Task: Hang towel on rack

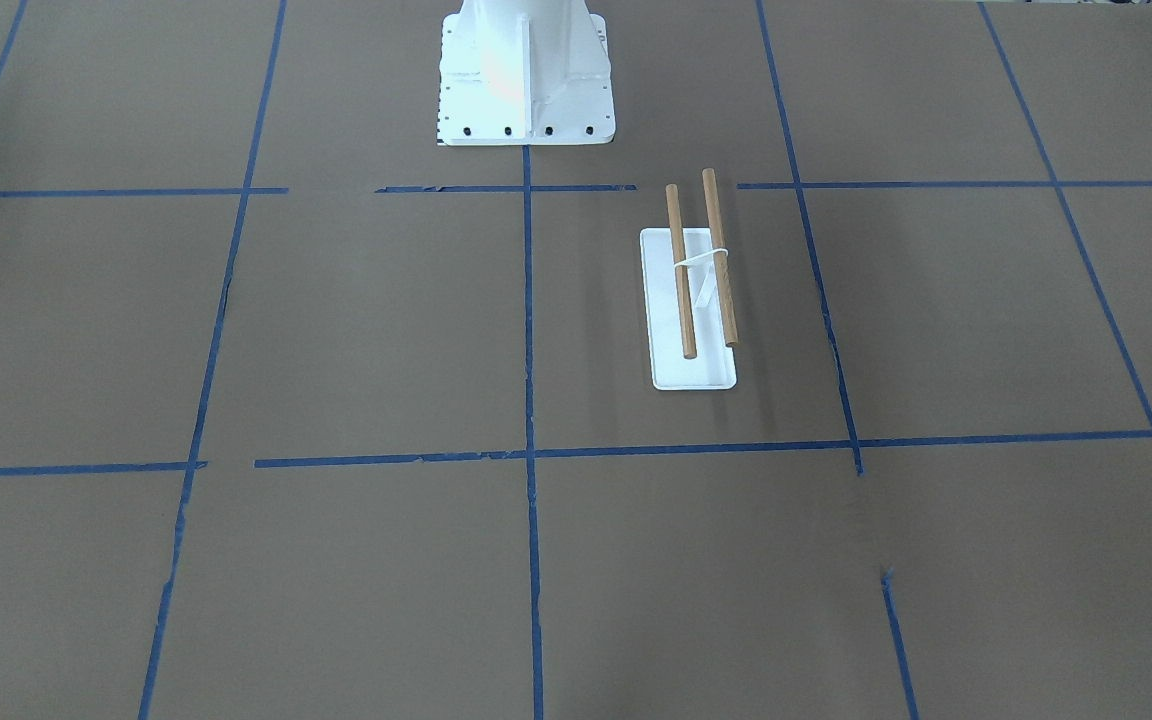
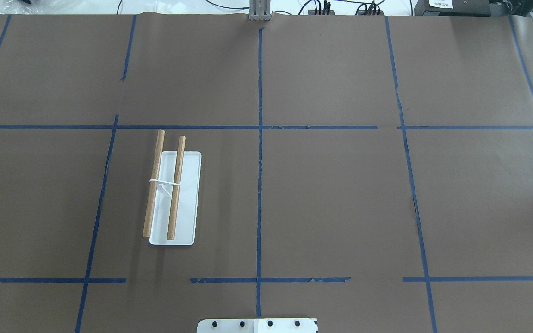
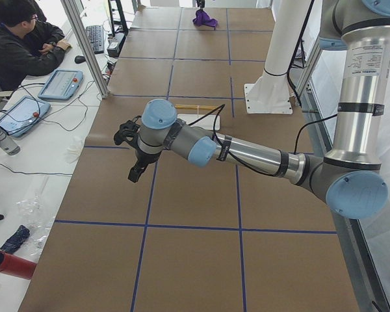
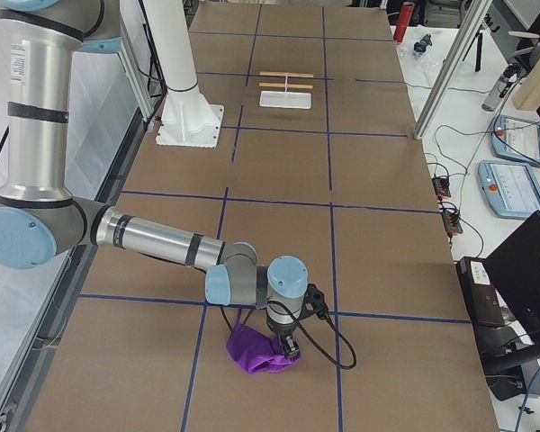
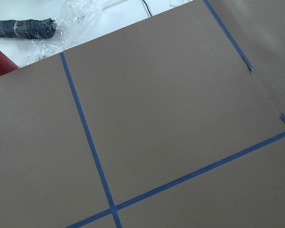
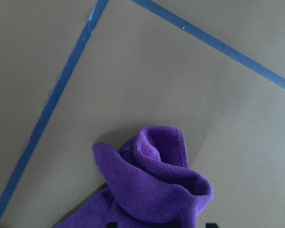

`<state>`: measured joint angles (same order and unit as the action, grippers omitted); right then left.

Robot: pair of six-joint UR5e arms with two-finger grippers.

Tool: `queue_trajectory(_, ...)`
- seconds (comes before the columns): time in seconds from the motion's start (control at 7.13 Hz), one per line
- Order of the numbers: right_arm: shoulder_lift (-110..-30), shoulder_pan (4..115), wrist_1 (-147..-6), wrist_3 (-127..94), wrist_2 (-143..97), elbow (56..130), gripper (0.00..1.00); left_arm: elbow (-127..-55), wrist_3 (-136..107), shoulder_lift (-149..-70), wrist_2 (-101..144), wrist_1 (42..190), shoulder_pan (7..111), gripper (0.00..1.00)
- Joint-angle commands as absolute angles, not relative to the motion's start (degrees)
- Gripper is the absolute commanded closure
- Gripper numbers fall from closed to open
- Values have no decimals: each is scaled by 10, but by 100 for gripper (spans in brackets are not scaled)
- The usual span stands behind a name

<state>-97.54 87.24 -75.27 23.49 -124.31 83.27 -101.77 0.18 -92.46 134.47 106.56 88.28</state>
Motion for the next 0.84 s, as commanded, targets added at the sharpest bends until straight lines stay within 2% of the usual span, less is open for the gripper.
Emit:
queue_trajectory(0.0,-973,861,-753,243,-1204,820,31,-1018,2,-925,1345,1066,882,0)
queue_trajectory(0.28,-965,839,-753,243,-1203,804,50,-1018,2,-925,1345,1066,883,0)
queue_trajectory(0.42,-965,832,-752,243,-1199,798,55,-1019,3,-925,1345,1066,883,0)
queue_trajectory(0.56,-965,831,-751,246,-1196,799,71,-1019,3,-925,1345,1066,883,0)
queue_trajectory(0.7,-960,831,-751,253,-1196,802,97,-1020,3,-925,1345,1066,883,0)
